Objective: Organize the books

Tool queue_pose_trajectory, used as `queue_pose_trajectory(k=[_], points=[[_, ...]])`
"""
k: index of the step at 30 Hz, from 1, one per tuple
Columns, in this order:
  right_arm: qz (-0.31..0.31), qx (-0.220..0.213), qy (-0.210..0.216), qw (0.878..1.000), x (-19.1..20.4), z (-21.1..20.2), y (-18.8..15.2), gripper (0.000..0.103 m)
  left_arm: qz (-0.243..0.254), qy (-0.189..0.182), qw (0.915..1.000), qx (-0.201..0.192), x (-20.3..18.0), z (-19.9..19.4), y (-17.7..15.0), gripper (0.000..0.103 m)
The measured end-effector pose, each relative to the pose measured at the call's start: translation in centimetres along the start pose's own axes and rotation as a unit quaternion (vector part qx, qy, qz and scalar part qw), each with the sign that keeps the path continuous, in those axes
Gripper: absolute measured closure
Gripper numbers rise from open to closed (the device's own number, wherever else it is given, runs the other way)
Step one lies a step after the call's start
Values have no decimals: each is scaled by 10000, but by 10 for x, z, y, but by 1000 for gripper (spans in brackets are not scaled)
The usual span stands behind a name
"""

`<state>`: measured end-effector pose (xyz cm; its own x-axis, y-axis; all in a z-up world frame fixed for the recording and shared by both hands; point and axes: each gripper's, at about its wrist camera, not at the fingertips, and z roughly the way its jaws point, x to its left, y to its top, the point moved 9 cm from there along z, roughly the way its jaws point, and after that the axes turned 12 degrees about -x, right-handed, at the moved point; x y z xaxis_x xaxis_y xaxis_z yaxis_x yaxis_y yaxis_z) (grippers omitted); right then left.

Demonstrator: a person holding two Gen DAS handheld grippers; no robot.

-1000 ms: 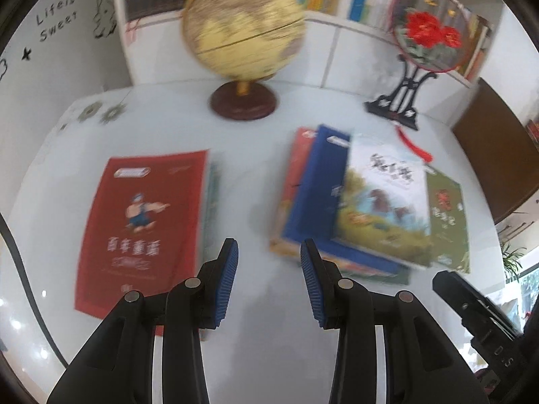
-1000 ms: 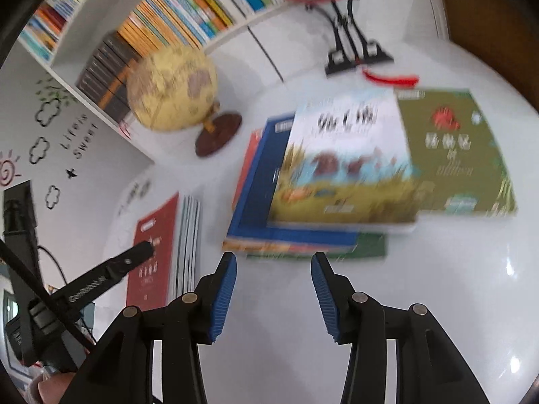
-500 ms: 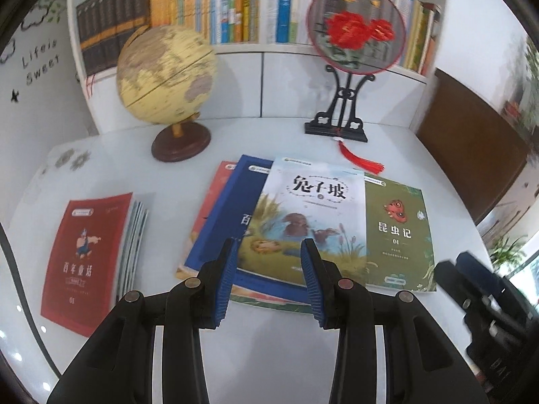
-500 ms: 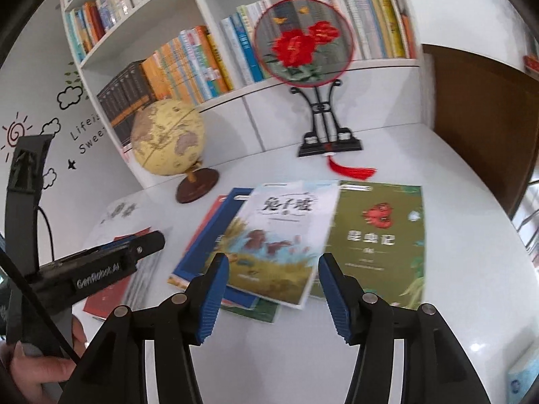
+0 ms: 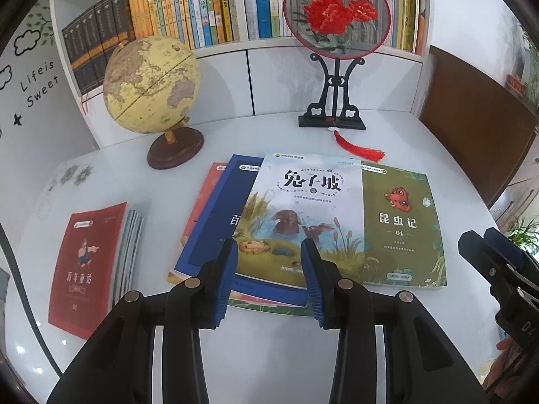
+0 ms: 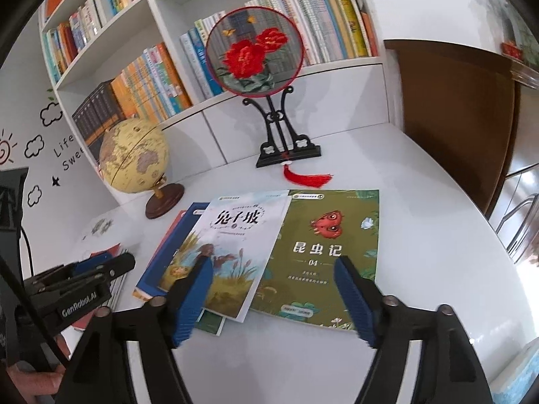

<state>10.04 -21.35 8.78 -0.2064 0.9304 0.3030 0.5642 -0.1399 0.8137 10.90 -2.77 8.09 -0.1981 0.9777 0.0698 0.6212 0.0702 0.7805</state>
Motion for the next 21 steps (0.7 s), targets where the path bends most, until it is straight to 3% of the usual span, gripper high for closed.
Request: queue_pose_trajectory(k=[5,9,15,18,21], points=[[149,122,382,9991,6,11,-6,23,51,-221,9997,-43,4,10,-1,67],[501,346,817,9948,7,25,-17,23,126,-712,9961,511,8,36,-11,67],[1111,830,1037,9849,1,56,-39,23,-220,-1239,9783,1646,20,90,-30,67],[1360,1079,1002,9797,0,75,-51,23,-391,-1351,9714,1916,28,111,-33,67],[1665,1315,1066,9714,1,92,-61,23,-202,-1402,9685,2050,32,130,-34,67]])
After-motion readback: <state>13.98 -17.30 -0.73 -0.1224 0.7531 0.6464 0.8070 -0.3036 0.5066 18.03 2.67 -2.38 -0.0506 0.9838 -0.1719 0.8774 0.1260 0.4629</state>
